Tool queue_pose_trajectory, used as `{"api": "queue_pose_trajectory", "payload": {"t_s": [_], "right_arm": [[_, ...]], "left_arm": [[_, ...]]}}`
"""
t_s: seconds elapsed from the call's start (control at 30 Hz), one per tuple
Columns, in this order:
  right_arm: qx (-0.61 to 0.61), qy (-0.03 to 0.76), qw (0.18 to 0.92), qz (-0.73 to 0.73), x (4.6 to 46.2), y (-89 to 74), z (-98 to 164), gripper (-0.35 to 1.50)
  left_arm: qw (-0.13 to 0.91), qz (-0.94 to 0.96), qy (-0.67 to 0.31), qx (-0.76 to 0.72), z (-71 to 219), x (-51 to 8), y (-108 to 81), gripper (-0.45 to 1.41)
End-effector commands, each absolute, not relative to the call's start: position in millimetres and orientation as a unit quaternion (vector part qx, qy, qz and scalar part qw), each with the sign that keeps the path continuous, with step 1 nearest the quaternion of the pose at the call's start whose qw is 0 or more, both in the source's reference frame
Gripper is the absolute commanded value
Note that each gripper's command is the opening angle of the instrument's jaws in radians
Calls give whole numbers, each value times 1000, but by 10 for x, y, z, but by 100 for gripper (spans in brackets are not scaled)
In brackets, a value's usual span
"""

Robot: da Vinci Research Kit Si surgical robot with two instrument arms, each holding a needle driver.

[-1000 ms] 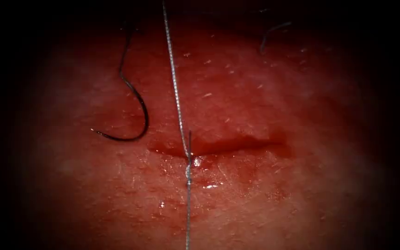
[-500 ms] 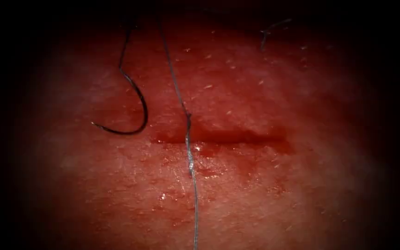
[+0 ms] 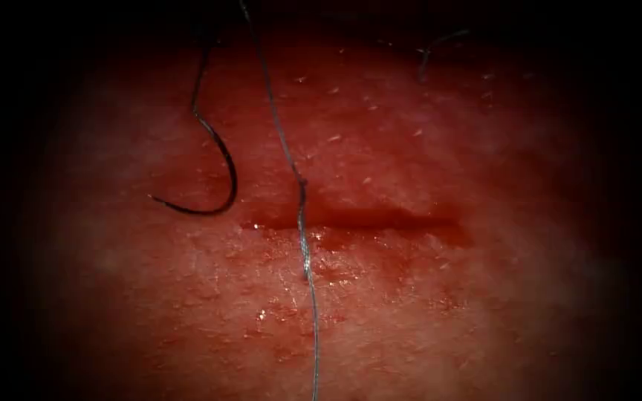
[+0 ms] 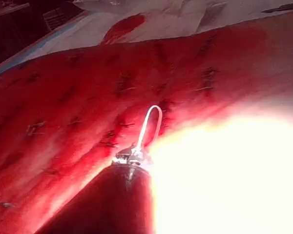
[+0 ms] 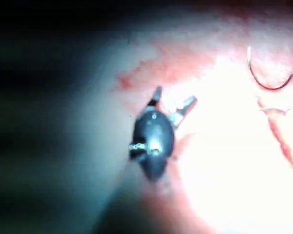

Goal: Wound Closure

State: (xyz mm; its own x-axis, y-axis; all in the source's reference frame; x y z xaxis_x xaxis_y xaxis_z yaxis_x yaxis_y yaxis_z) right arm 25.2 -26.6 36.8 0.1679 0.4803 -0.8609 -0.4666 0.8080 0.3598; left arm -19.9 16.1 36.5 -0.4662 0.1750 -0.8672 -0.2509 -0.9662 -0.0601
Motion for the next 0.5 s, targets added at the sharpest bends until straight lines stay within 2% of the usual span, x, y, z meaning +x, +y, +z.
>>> {"api": "queue_pose_trajectory", "payload": {"t_s": [0.03,0.47,0.5], "right_arm": [[5,566,766,304,252,-252,381,108],[15,572,764,298,257,-167,418,93],[19,576,762,296,261,-163,420,85]], "left_arm": [[123,853,26,-506,358,-206,153,-45],[111,826,-15,-552,331,-216,40,-45],[106,824,-15,-557,332,-218,34,-45]]}}
